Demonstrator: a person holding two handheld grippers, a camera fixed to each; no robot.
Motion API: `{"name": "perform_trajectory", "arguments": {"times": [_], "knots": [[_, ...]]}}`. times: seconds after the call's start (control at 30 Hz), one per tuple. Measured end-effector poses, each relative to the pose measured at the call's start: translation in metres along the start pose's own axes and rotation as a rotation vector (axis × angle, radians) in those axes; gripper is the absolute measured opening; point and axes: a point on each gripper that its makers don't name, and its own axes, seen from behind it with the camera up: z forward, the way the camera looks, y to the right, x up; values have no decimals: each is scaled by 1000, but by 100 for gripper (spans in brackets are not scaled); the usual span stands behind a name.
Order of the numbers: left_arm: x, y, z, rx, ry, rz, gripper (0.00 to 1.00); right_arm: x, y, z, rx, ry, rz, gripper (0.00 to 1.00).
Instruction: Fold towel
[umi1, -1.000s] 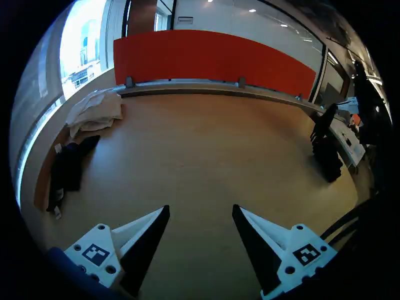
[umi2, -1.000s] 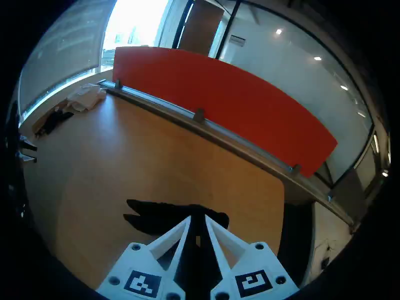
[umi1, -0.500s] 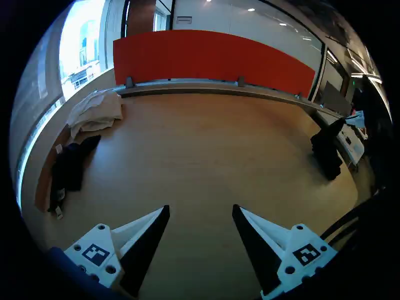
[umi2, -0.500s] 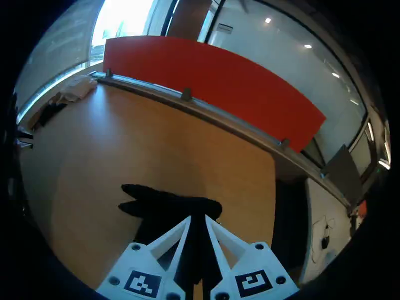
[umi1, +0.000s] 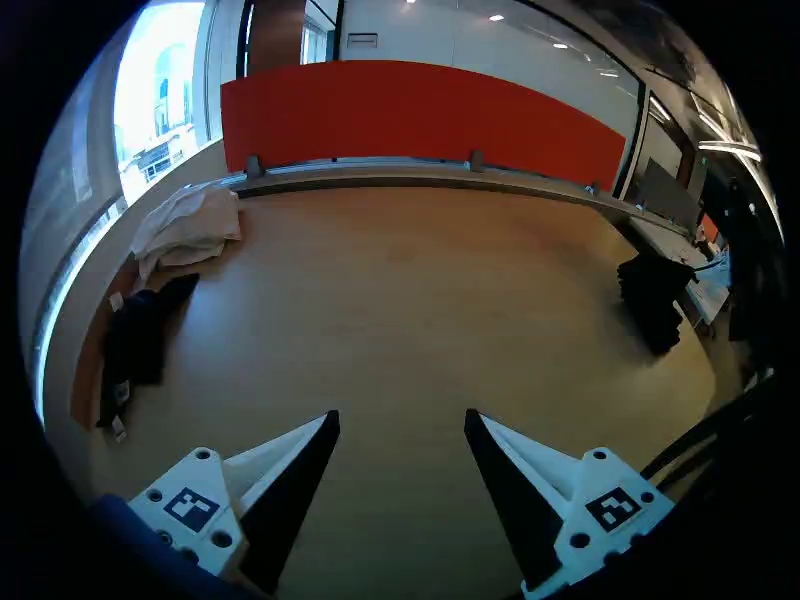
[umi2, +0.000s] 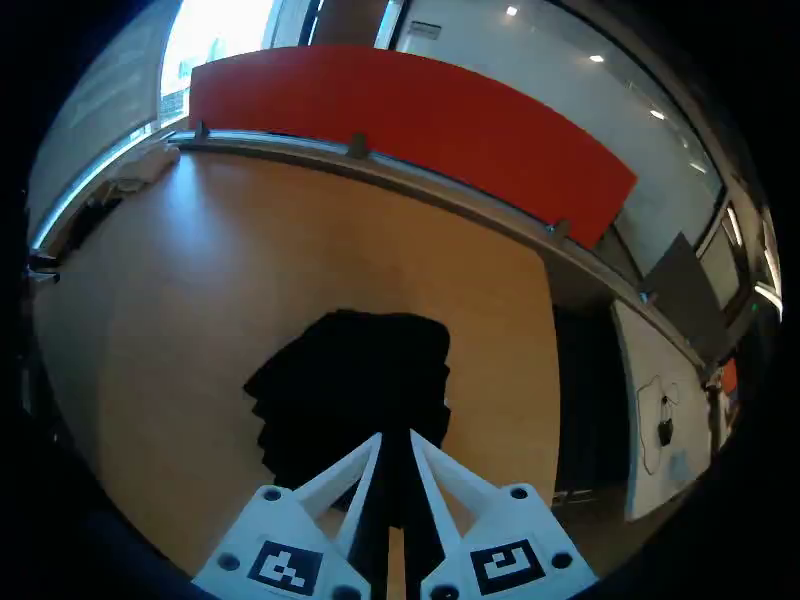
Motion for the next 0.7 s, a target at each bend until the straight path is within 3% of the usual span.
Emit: {"name": "perform_trajectory", "arguments": {"times": [0.27, 0.7], "knots": [[1, -1, -3, 5, 3, 0, 93, -29, 1, 9, -20, -43, 37, 5], [-3, -6, -8, 21, -3, 9, 93, -72, 3, 38, -32, -111, 124, 4]]}}
